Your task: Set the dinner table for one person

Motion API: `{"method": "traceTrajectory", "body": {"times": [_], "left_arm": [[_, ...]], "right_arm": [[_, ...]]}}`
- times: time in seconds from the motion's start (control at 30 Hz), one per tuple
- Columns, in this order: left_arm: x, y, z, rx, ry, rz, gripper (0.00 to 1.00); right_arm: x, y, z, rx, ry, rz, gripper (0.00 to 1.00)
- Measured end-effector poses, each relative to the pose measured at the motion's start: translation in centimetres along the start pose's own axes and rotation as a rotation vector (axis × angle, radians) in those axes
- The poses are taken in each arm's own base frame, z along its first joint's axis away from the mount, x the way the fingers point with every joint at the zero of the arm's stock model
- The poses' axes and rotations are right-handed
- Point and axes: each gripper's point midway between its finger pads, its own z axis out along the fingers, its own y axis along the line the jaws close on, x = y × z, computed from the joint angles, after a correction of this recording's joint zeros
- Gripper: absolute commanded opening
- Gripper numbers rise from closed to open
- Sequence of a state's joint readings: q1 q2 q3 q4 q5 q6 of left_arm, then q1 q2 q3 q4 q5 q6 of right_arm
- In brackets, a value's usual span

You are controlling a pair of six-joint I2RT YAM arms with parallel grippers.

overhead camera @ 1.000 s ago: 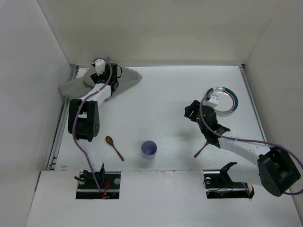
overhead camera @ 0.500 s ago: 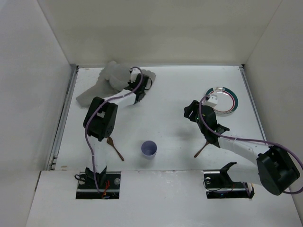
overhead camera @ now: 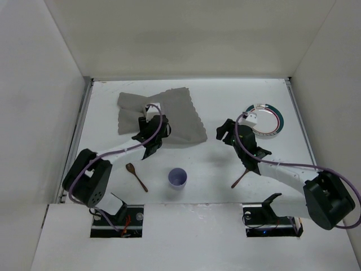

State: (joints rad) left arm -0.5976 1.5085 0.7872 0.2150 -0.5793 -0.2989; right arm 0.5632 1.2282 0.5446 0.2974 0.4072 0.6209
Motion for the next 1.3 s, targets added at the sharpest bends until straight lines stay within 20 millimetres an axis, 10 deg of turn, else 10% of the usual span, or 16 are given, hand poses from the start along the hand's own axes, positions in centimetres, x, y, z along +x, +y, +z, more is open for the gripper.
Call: {"method": "traceTrajectory", "body": {"times": [0.27,0.43,1.1,1.3], "left_arm": [[-6.8,-0.7,-3.0,0.028,-0.153,-0.130,0.69],[-10.7,0.1,-0.4,-0.044,-0.159,-0.158,0.69],[-4.8,0.0,10.5,-0.200,0.079,0.194,0.70],[-3.7,1.0,11.6,-0.228,0.108,0.198,0.11]], "right_arm": [[2.6,-0.2,1.1,0.021,0.080,0.015,0.75],[2.6,0.0,1.0,0.015,0.084,0.023,0.76],[3.8,1.5,2.3,0.012,0.132,0.011,0.83],[6.9,2.2,3.1,0.014,0.231,0.032,0.83]]}}
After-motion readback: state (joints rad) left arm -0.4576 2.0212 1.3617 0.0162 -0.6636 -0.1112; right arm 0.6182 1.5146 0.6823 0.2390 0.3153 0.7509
